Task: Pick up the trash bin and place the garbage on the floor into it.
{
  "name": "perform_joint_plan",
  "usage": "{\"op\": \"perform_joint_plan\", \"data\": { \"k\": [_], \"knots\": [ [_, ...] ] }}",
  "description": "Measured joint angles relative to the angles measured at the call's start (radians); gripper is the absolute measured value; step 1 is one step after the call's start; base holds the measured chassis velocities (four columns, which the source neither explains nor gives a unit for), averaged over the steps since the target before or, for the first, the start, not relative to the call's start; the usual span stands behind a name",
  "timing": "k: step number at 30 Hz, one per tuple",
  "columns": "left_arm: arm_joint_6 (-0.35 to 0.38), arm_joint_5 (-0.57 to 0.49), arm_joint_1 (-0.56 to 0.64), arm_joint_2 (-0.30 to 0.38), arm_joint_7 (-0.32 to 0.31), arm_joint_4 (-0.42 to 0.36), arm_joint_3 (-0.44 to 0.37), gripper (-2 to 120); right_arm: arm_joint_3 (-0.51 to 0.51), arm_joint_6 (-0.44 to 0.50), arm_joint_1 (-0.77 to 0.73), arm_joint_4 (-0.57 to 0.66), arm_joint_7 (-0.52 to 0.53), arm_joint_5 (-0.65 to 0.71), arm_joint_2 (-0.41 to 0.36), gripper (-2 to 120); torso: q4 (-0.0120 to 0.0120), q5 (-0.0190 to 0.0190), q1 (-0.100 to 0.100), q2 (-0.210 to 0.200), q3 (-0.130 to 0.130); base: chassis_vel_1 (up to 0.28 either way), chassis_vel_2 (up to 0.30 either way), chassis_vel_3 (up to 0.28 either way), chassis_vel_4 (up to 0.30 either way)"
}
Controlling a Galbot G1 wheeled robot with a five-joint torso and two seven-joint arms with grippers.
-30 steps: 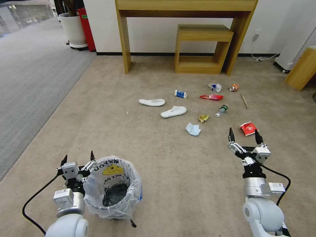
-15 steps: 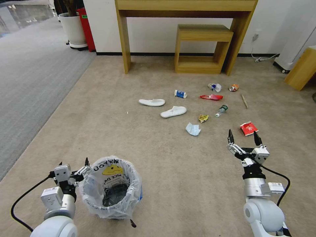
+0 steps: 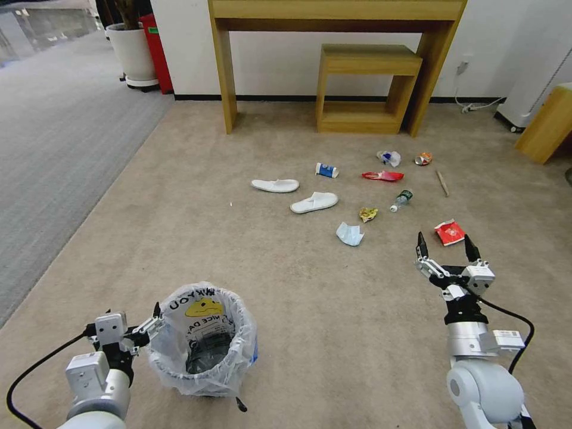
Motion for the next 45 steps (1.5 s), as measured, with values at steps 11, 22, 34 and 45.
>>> {"op": "perform_joint_plan", "data": {
  "k": [11,22,34,45],
  "knots": [
    [0.09,-0.136,0.039,0.07,-0.07,-0.036,-0.007,100,0.011,-0.004,-0.022,0.02,0.007,0.003,-0.017,100,0.0,0.0,0.0,0.0,0.0,0.0,0.0,0.0,0.0],
    [0.155,-0.259,0.059,0.114,-0.149,-0.045,-0.021,100,0.016,-0.006,-0.027,0.022,0.012,0.002,-0.023,100,0.0,0.0,0.0,0.0,0.0,0.0,0.0,0.0,0.0],
    [0.174,-0.287,0.071,0.121,-0.18,-0.022,-0.004,100,0.016,-0.007,-0.03,0.013,0.012,-0.003,-0.026,100,0.0,0.0,0.0,0.0,0.0,0.0,0.0,0.0,0.0],
    [0.18,-0.289,0.059,0.118,-0.183,-0.014,-0.001,100,0.01,-0.005,-0.017,-0.006,0.012,-0.005,-0.03,100,0.0,0.0,0.0,0.0,0.0,0.0,0.0,0.0,0.0]
  ]
}}
